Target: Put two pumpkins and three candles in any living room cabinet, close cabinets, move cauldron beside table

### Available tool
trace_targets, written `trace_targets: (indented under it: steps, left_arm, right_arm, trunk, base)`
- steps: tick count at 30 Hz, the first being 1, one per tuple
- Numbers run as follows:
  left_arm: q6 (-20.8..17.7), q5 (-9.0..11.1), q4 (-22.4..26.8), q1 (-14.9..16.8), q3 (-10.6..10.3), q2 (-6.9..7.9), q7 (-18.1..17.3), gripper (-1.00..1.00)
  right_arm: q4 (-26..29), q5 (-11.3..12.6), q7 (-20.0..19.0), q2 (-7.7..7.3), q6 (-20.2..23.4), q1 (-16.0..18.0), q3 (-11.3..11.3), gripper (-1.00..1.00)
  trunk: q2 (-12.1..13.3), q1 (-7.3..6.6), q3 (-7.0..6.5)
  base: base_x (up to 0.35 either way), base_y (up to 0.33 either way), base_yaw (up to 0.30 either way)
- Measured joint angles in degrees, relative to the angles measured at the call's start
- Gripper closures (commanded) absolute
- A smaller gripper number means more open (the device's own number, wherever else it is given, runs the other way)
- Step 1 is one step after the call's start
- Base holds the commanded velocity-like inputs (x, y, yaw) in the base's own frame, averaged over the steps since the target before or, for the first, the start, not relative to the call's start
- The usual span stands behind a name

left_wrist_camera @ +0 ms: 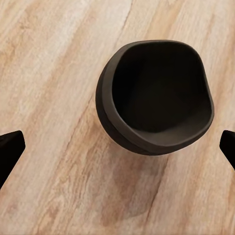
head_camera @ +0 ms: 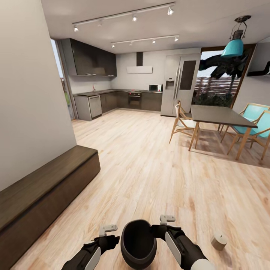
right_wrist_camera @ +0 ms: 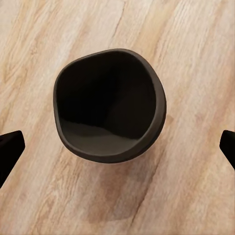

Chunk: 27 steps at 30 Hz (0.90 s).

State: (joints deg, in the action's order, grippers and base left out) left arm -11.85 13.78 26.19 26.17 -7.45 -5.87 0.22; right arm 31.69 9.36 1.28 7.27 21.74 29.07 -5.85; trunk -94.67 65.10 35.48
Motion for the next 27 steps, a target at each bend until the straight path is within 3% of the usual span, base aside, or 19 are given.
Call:
trace_targets:
  steps: [15,27]
  left_arm:
    - [0.04,0.1,0.0,0.0,-0.17,0.03,0.0,-1.0]
    - [0.17,0.14,0.0,0.0,-0.18,-0.03,0.0,-1.0]
  right_arm:
    - [-0.68,0.11,0.91,0.01,0.15,0.01,0.17,-1.0]
    - [-8.48,0.35,5.39,-0.02,0.17,2.81,0.59,-1.0]
  trunk:
    - [-6.02,3.3,2.69]
    - [-10.83,5.93,4.85]
  base:
    - [0.0,0.0,0.0]
    - [0.0,0.0,0.0]
